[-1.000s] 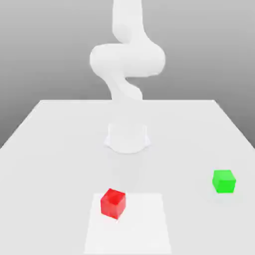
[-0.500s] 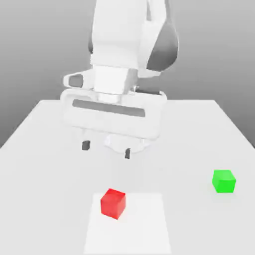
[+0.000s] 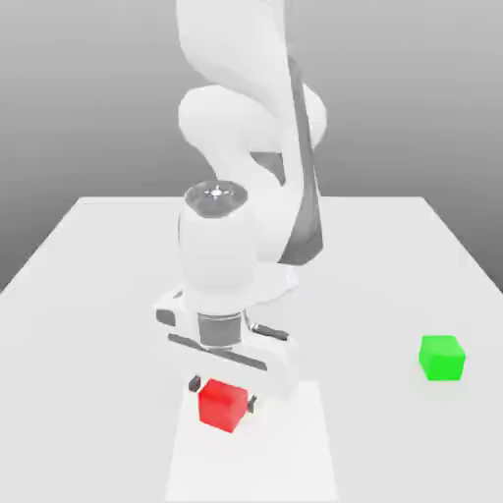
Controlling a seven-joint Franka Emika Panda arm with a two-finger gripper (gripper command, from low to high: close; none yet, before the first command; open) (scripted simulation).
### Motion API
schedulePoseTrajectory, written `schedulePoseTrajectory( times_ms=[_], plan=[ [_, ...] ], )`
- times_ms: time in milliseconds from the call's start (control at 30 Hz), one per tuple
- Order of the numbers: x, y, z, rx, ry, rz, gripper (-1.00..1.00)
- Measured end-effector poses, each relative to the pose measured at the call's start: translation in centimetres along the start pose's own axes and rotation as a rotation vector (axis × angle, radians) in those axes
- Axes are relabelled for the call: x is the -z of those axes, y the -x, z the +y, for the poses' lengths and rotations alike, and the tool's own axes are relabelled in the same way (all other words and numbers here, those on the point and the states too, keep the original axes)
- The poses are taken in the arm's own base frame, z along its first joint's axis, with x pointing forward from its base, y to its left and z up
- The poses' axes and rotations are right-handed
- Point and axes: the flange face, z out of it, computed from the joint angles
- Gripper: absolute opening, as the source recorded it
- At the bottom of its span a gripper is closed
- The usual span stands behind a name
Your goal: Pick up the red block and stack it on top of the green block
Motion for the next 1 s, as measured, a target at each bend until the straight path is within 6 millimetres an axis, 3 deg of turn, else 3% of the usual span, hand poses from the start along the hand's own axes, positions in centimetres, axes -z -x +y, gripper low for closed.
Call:
schedulePoseTrajectory(
  times_ms=[167, 500, 633, 767, 1000],
  plan=[
    [-0.1, 0.0, 0.0, 0.000, -0.001, 0.001, -1.00],
    [6.2, 0.1, -0.1, -0.015, -0.002, 0.001, -1.00],
    [7.9, 6.2, -2.9, 0.017, -0.017, 0.002, -1.00],
    [9.3, 11.8, -4.5, -0.002, -0.029, 0.001, -1.00],
    [10.6, 22.9, -4.7, -0.011, -0.031, -0.005, -1.00]
  ],
)
